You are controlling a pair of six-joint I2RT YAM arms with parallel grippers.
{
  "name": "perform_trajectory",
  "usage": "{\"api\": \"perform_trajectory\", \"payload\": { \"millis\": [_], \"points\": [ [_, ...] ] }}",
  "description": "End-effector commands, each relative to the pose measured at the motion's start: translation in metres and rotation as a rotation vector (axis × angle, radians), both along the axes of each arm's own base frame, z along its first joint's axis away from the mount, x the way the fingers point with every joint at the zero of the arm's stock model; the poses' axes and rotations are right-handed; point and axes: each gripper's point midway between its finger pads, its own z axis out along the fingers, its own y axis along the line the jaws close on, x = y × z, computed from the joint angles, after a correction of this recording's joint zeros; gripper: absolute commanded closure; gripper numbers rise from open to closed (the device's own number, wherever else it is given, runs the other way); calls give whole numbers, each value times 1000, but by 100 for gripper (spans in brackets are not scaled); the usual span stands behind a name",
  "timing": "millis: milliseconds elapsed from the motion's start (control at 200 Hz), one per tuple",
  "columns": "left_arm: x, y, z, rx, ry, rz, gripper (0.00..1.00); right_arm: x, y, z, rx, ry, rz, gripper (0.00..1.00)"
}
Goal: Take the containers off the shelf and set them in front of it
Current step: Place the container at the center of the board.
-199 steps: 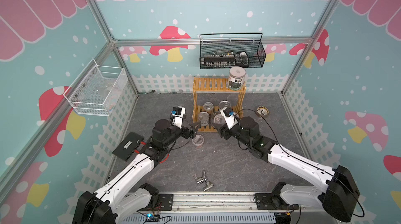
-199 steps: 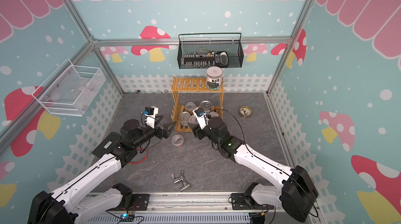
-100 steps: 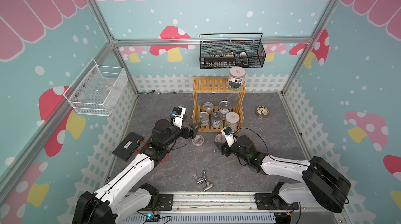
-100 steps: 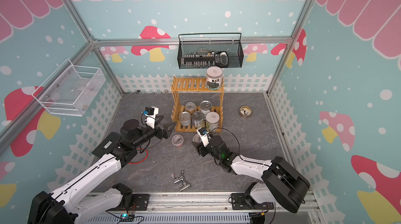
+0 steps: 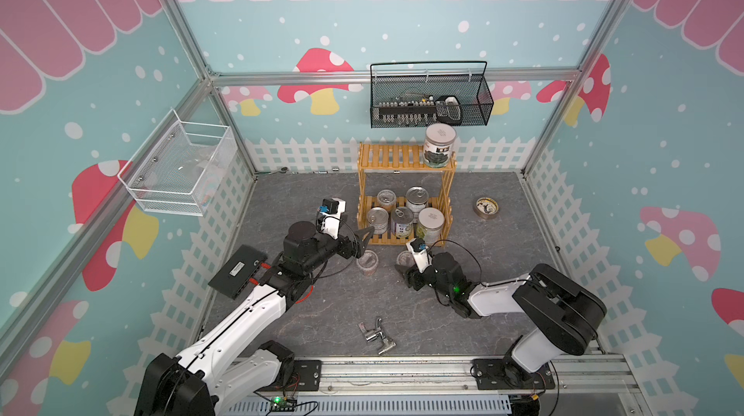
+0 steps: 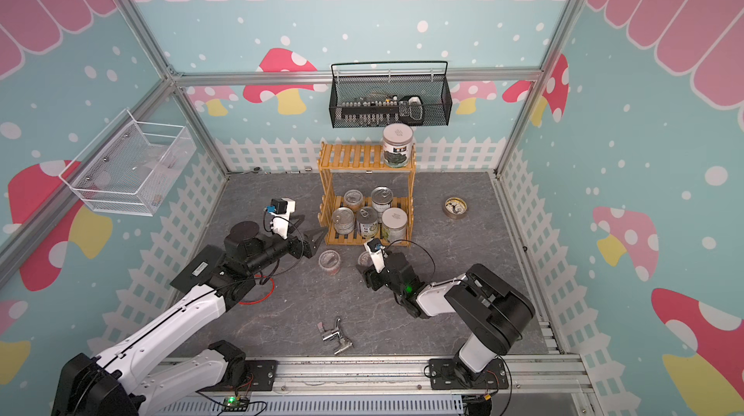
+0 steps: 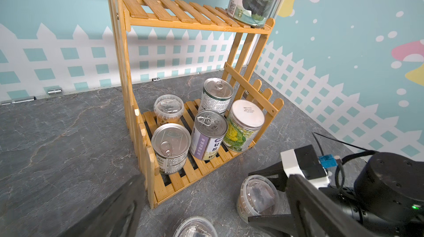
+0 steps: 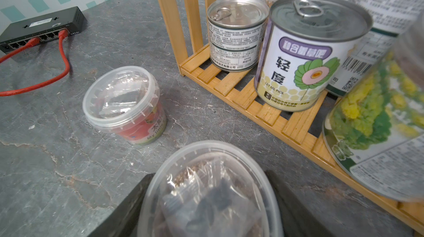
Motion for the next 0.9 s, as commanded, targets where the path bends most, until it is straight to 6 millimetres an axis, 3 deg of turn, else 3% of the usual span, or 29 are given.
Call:
{"api": "perform_trajectory", "payload": {
  "millis": [0,490,720,841,896],
  "points": [
    [2,1,3,-5,-7,4,1,8,12,15,65,-43,21,40],
    [6,2,-3,17,-5,19,1,18,5,-3,7,-51,-23,32],
    [6,3,-2,17,-9,20,1,21,-3,0,-1,-59,-49,16],
    [6,2,-1,17,-8,19,1,19,-3,6,7,-62,-39,2],
    [6,3,-1,17,-10,20,1,15,-3,12,16,-64,-26,1]
  ]
}}
